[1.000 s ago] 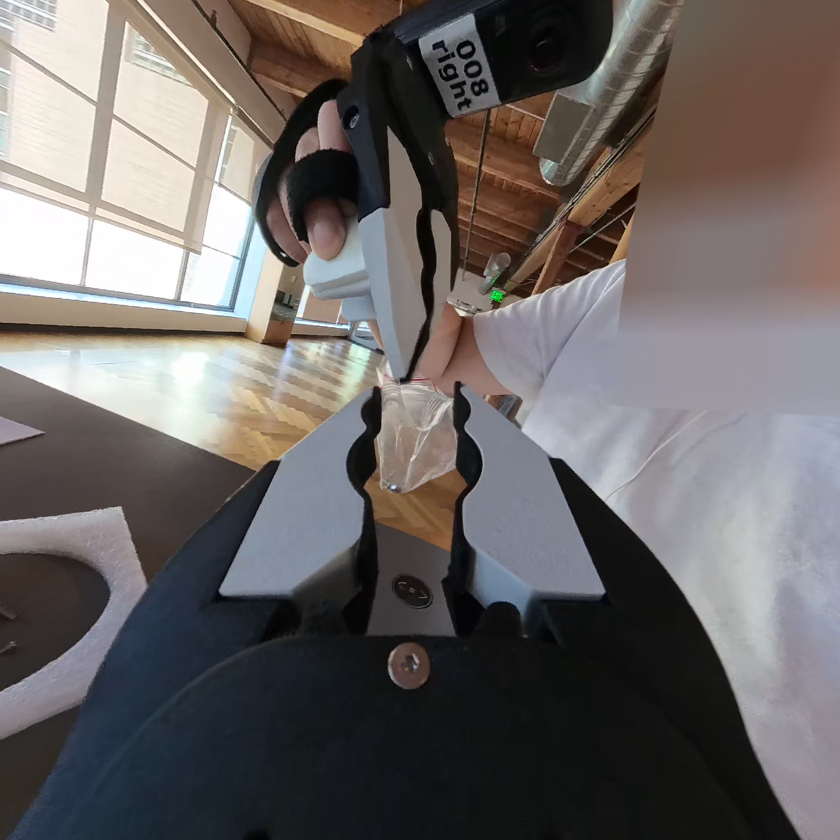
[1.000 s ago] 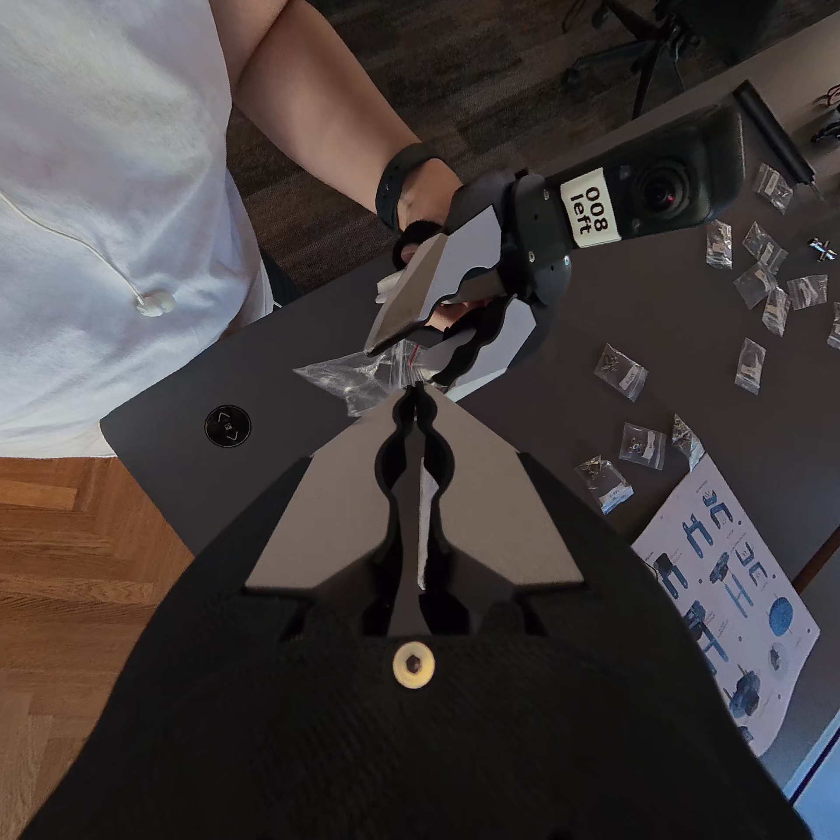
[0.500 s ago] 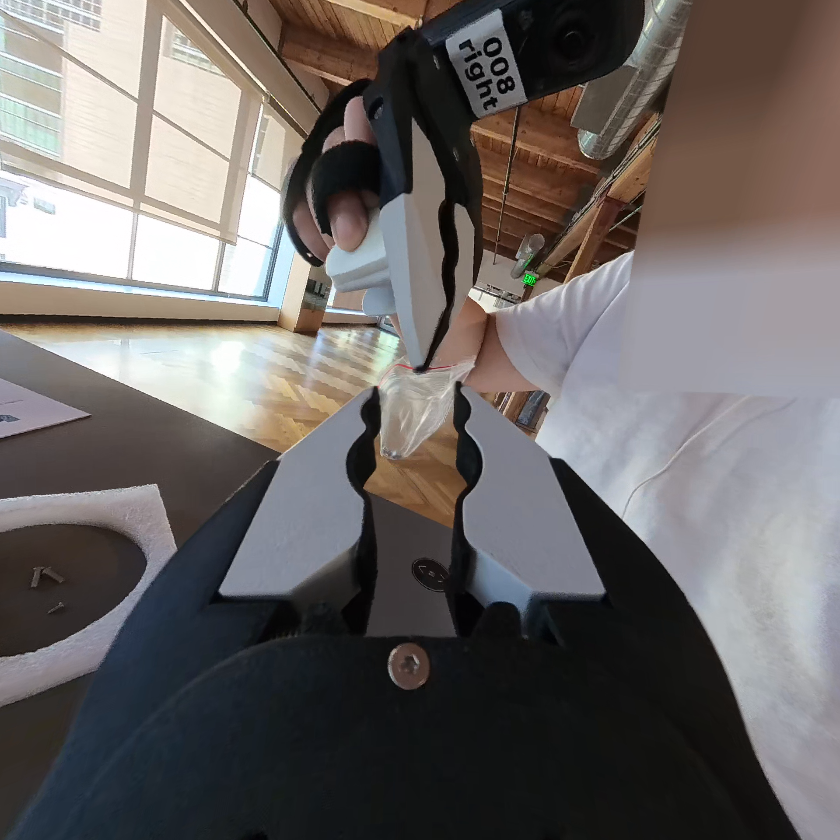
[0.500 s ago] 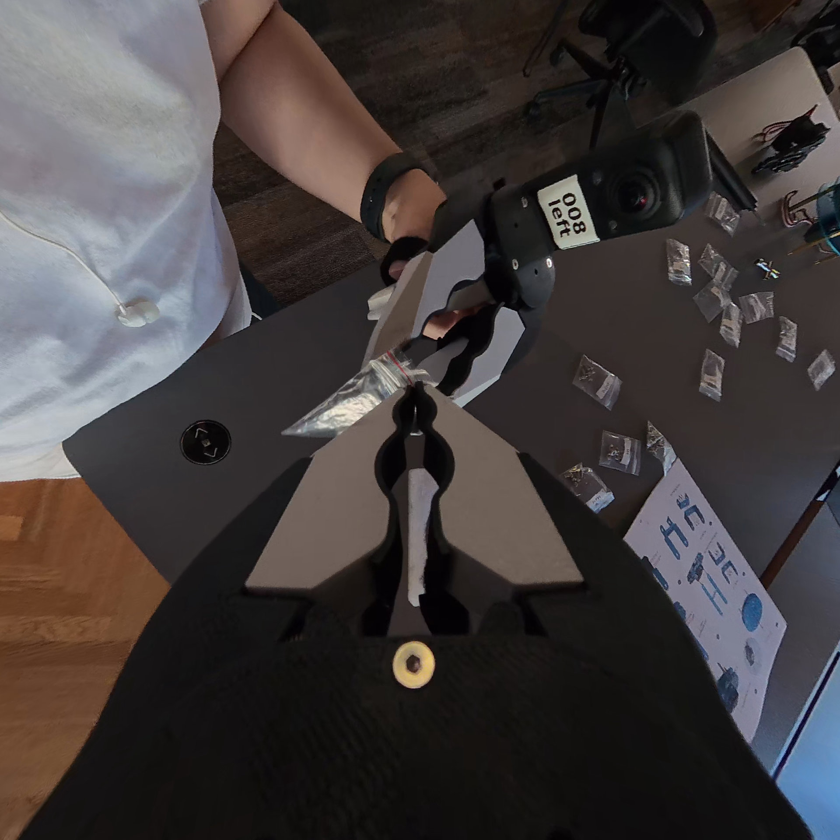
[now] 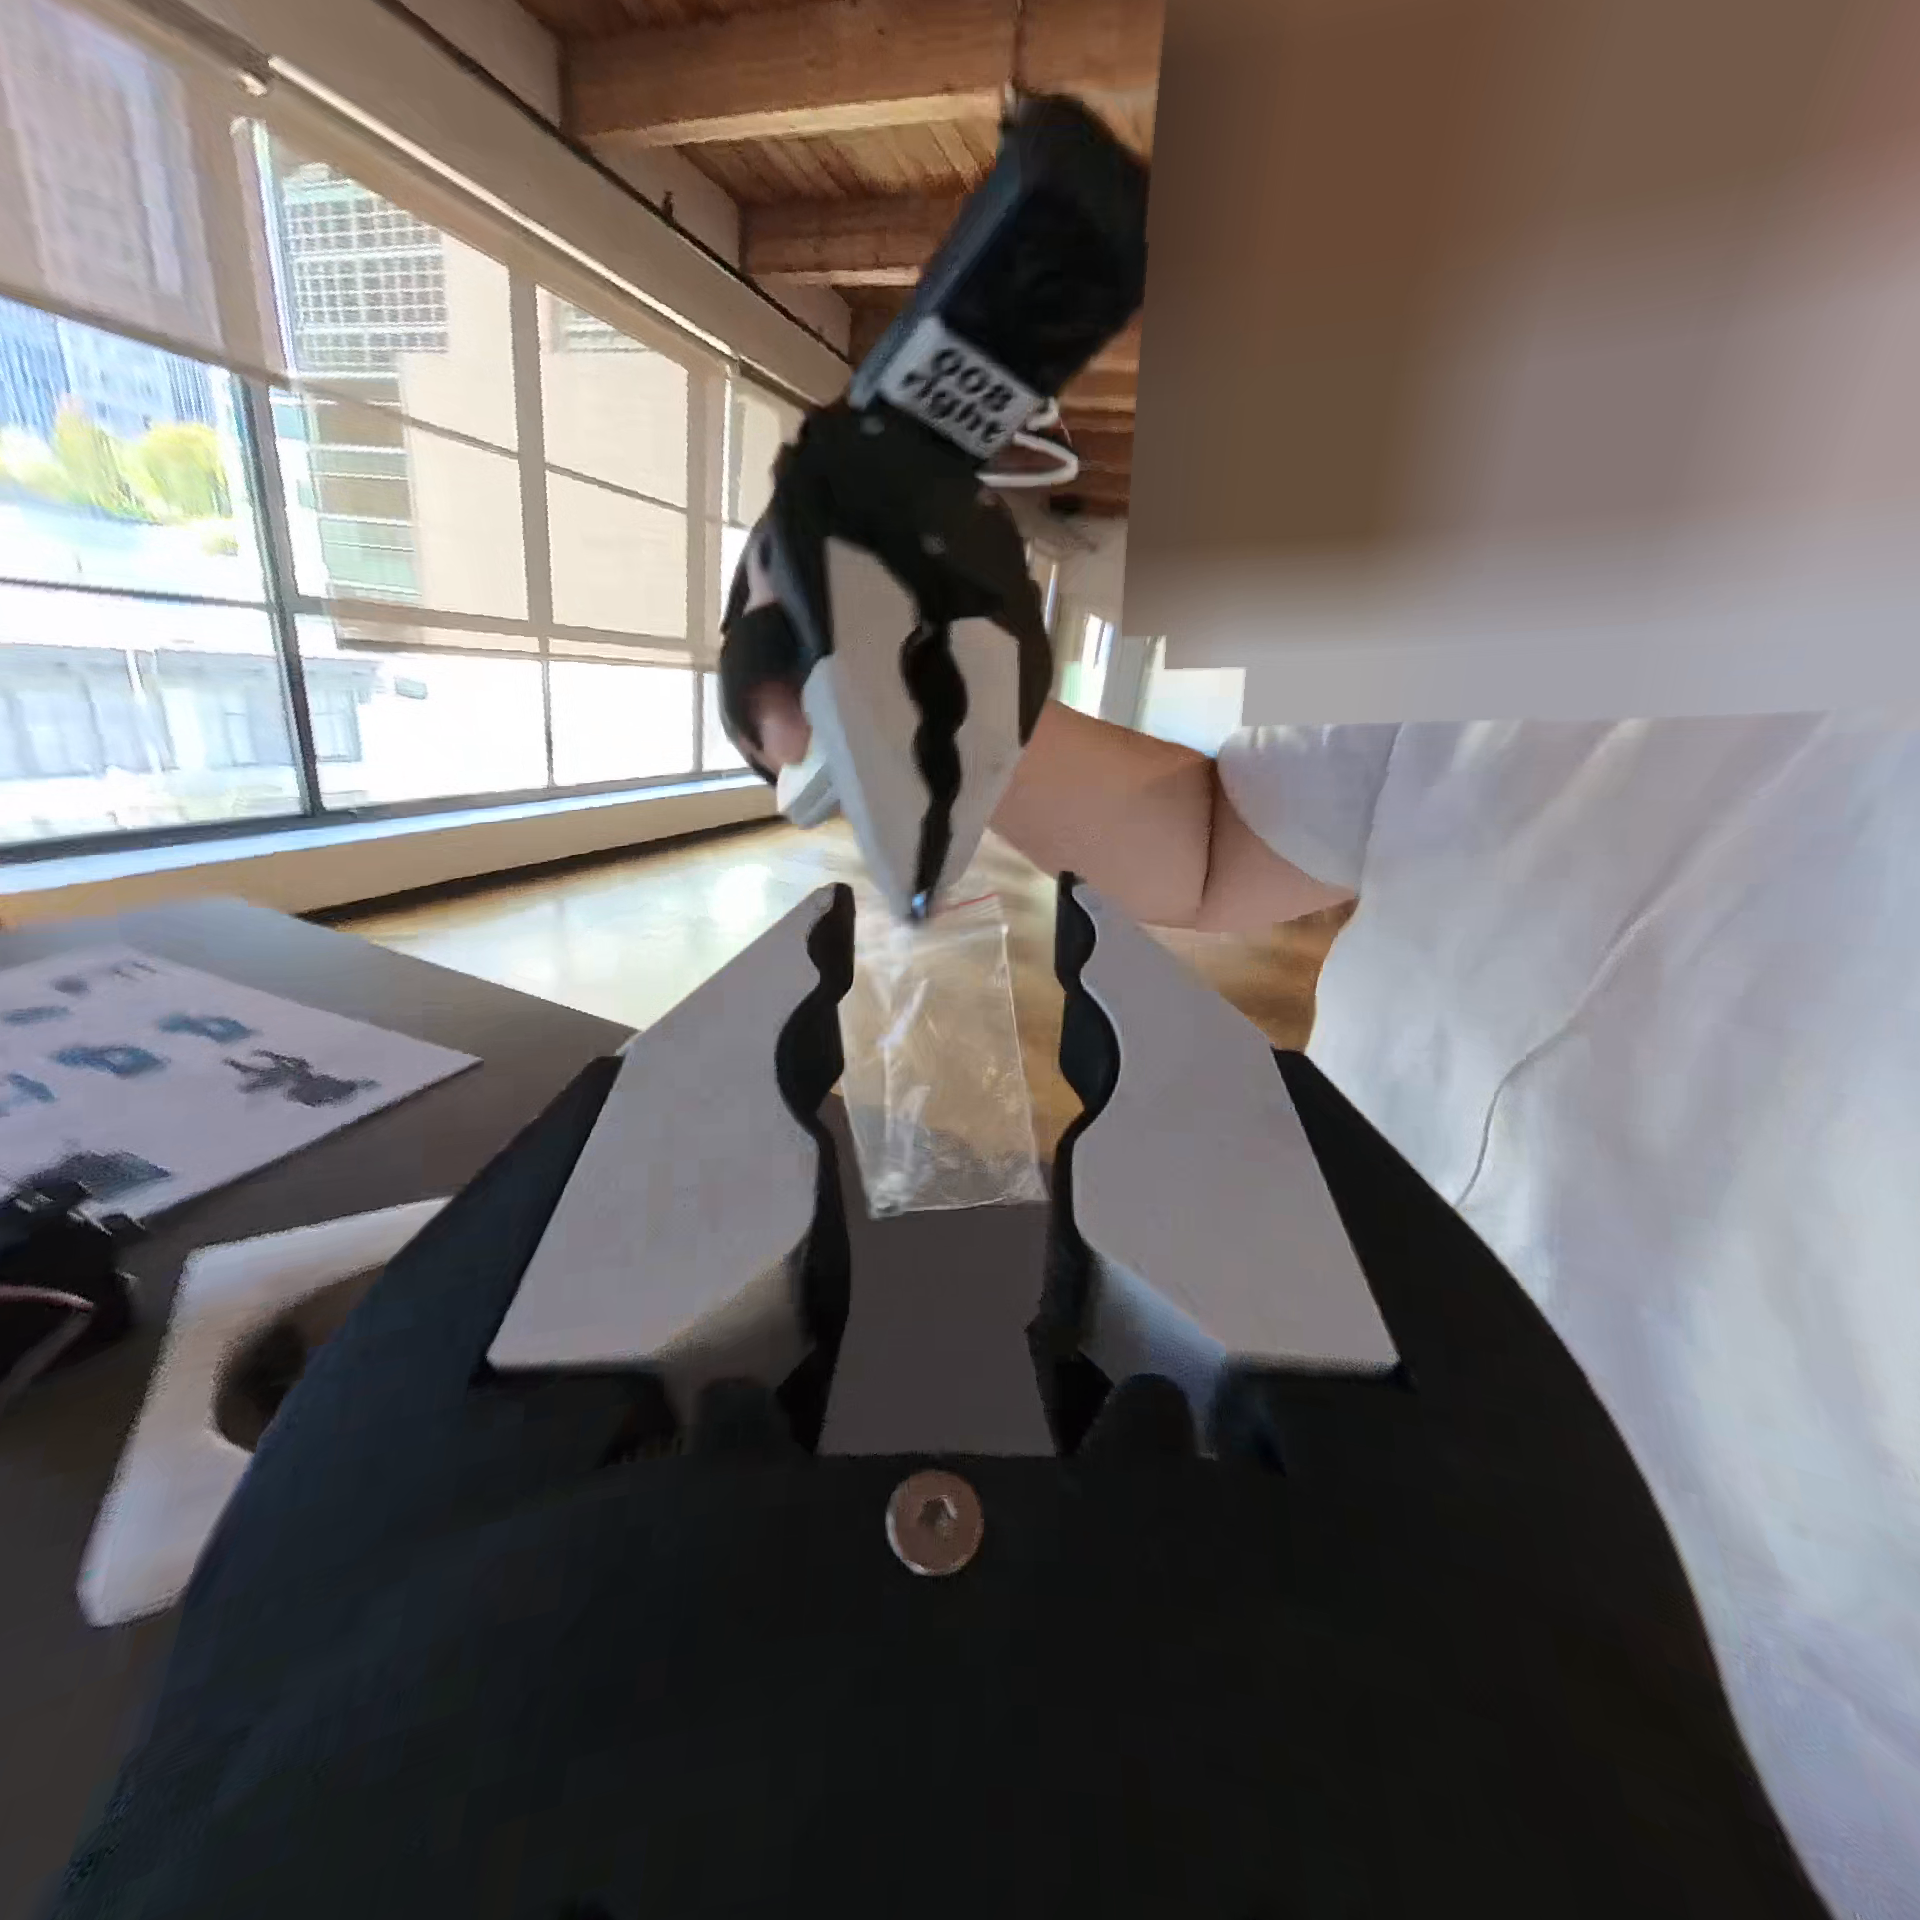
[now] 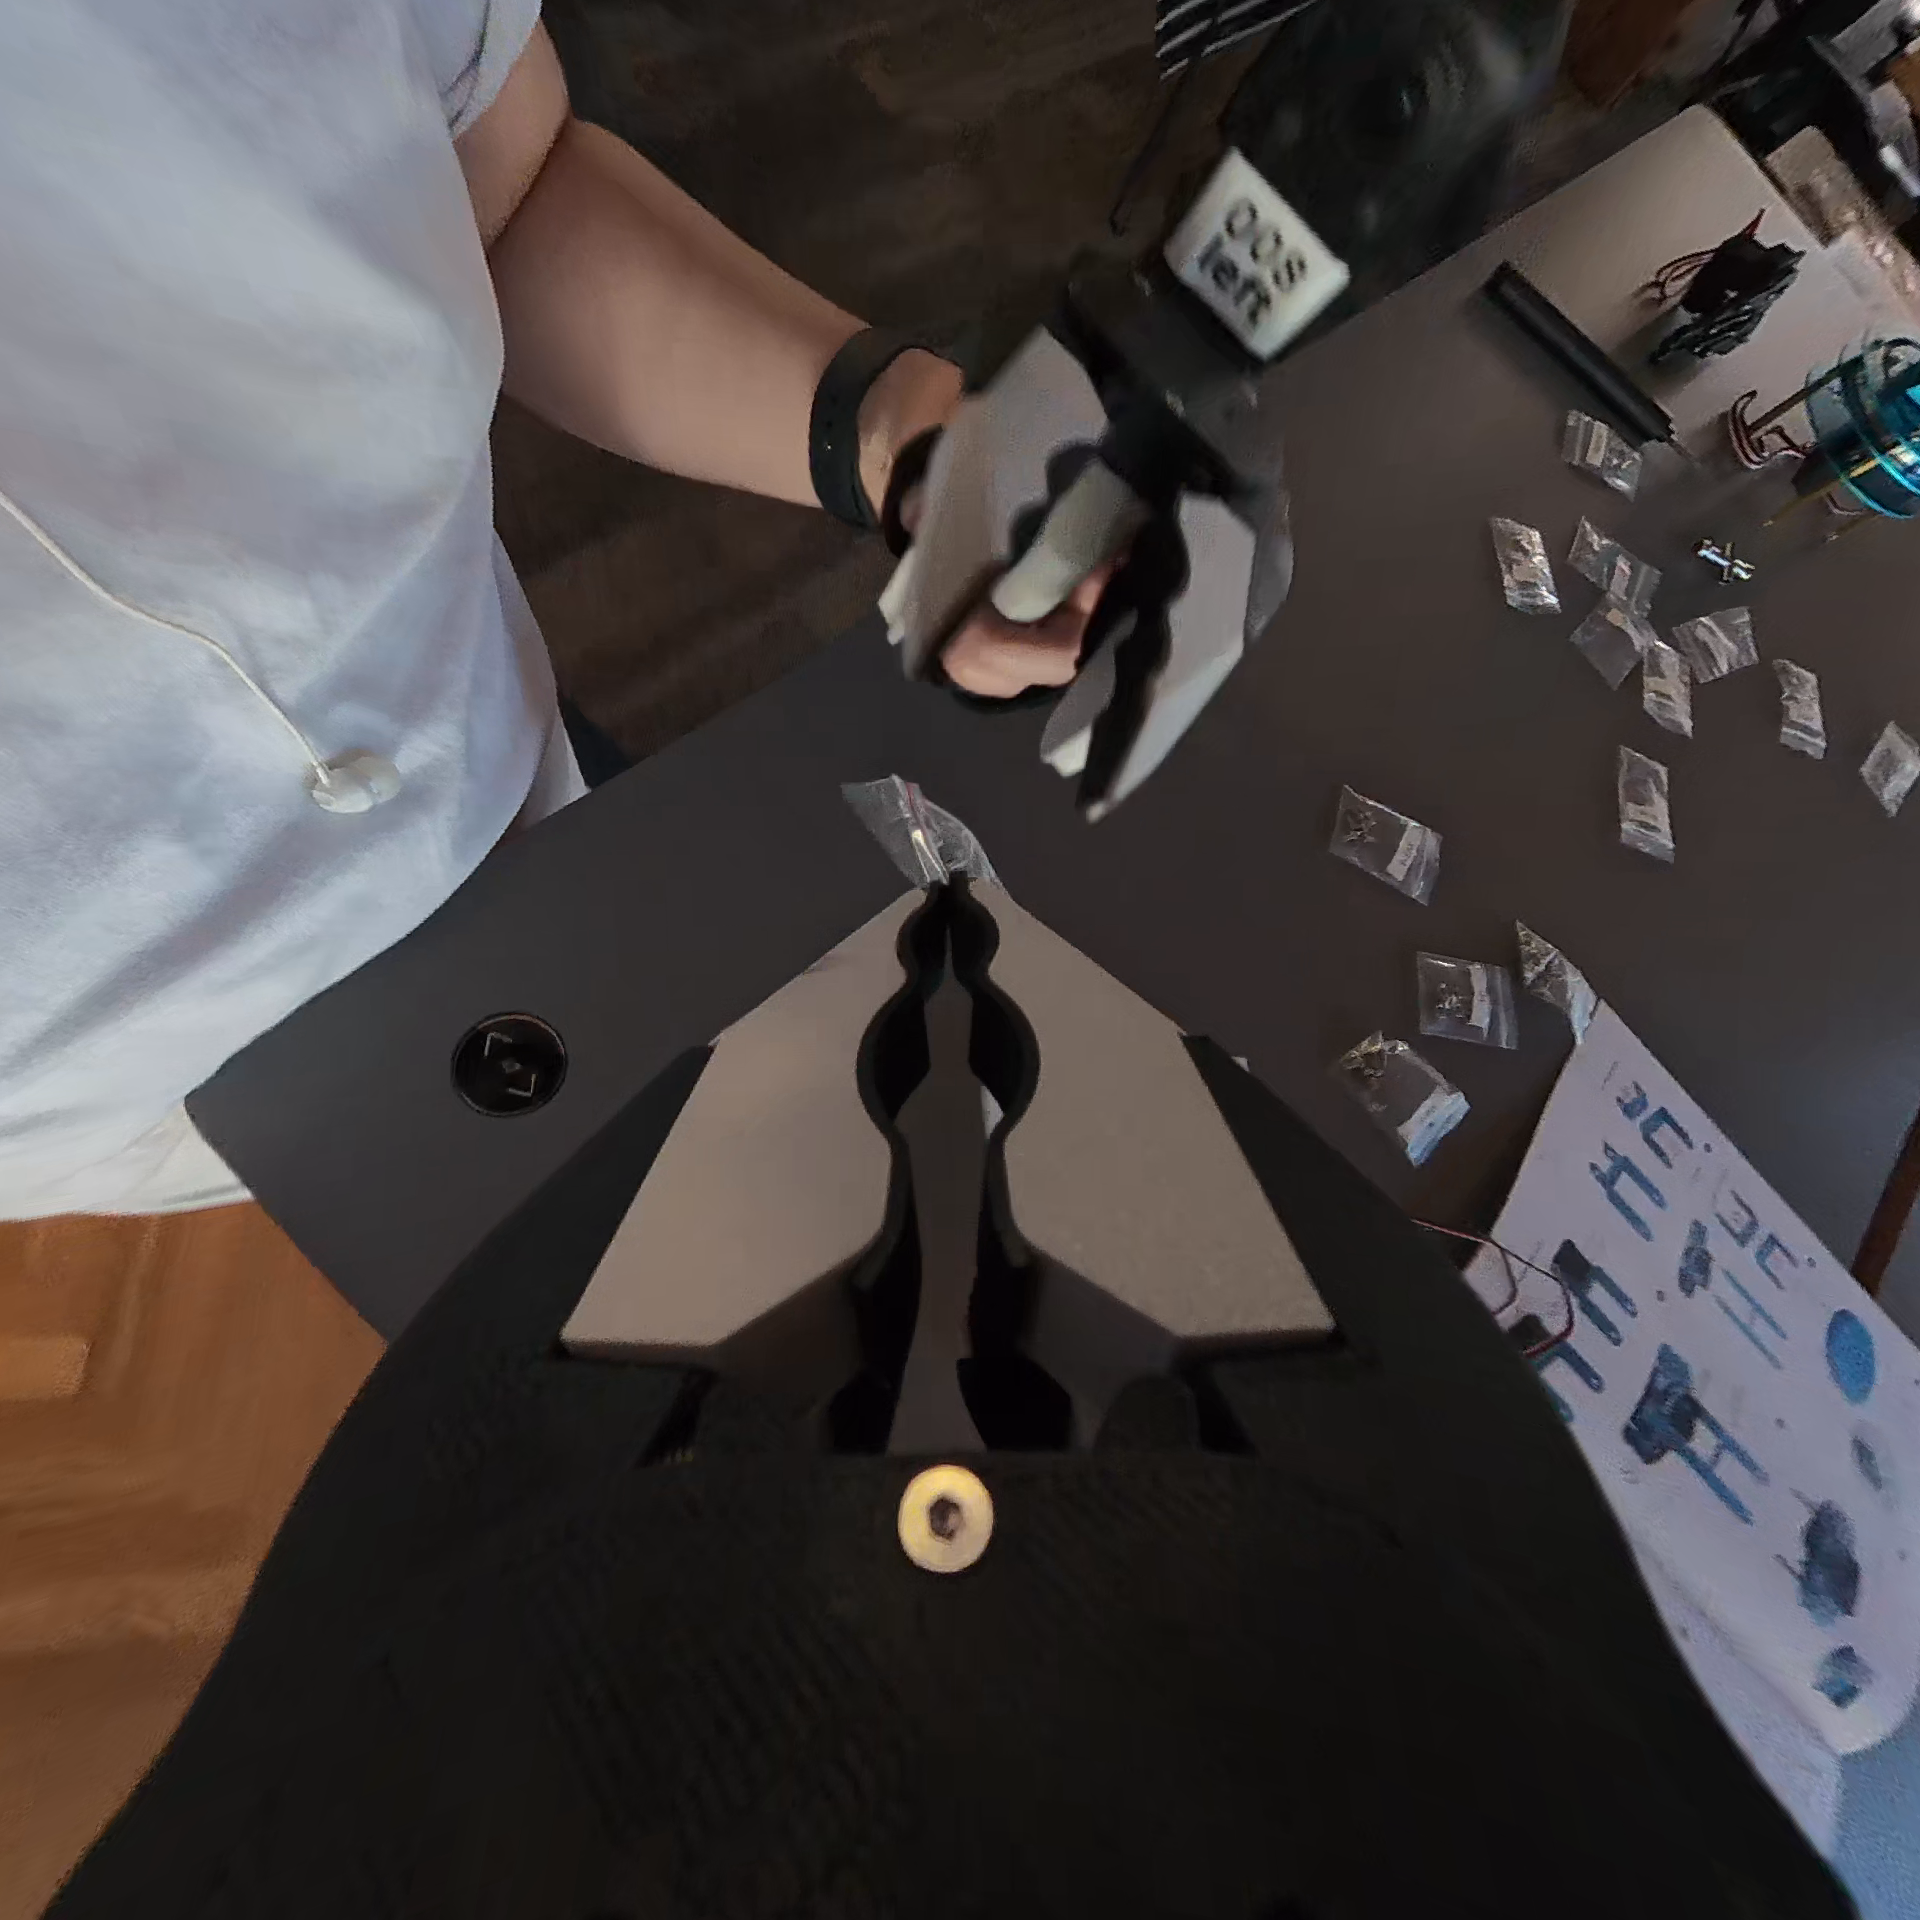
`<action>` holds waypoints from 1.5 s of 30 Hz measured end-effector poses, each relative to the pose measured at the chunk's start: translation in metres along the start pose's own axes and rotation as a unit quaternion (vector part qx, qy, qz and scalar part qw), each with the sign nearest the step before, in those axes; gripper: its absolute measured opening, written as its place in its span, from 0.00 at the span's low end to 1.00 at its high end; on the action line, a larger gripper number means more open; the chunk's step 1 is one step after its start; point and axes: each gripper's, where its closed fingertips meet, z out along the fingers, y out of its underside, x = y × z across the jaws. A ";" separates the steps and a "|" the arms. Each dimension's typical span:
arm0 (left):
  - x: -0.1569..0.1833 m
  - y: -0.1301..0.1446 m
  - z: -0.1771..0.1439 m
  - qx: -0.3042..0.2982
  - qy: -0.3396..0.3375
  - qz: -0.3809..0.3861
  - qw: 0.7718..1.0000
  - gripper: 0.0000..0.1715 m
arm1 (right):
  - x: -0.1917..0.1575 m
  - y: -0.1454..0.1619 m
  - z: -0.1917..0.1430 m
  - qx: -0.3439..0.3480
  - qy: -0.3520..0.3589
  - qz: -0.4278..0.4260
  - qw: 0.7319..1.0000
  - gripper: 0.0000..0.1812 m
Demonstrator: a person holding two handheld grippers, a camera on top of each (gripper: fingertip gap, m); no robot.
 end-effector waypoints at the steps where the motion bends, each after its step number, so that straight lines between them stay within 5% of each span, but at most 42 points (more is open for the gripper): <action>1: 0.003 -0.002 0.001 -0.016 -0.001 0.025 1.000 0.21 | 0.000 0.001 0.000 0.012 0.004 0.008 1.000 0.00; 4: -0.003 0.005 0.007 -0.085 -0.010 0.033 0.996 0.22 | 0.003 0.007 0.003 0.038 0.032 0.039 0.998 0.00; 9: -0.012 0.017 0.013 -0.074 0.020 -0.092 0.993 0.33 | 0.005 0.025 0.014 0.023 0.107 0.033 0.993 0.00; 12: -0.023 0.038 0.020 -0.104 -0.045 -0.104 0.988 0.34 | 0.015 0.035 0.013 -0.001 0.173 0.036 0.984 0.00; 17: -0.041 0.058 0.011 -0.167 -0.226 -0.015 0.960 0.23 | 0.021 0.047 0.013 -0.007 0.218 0.093 0.972 0.00; 21: -0.046 0.057 -0.006 -0.156 -0.270 -0.086 0.946 0.14 | 0.019 0.060 0.023 -0.029 0.226 0.107 0.968 0.00; 24: -0.056 0.043 -0.019 -0.112 -0.264 -0.178 0.941 0.17 | 0.010 0.063 0.036 -0.064 0.227 0.042 0.971 0.00; 27: -0.055 0.057 -0.016 -0.155 -0.216 -0.269 0.926 0.21 | 0.004 0.069 0.050 -0.105 0.222 -0.005 0.969 0.00; 32: -0.057 0.092 -0.013 -0.239 -0.221 -0.267 0.907 0.19 | 0.001 0.064 0.060 -0.104 0.215 -0.035 0.970 0.00; 42: -0.046 0.108 -0.015 -0.259 -0.186 -0.296 0.900 0.10 | -0.006 0.067 0.064 -0.114 0.208 -0.058 0.970 0.00; 45: -0.042 0.112 -0.016 -0.271 -0.173 -0.295 0.900 0.00 | -0.005 0.068 0.063 -0.118 0.210 -0.063 0.969 0.00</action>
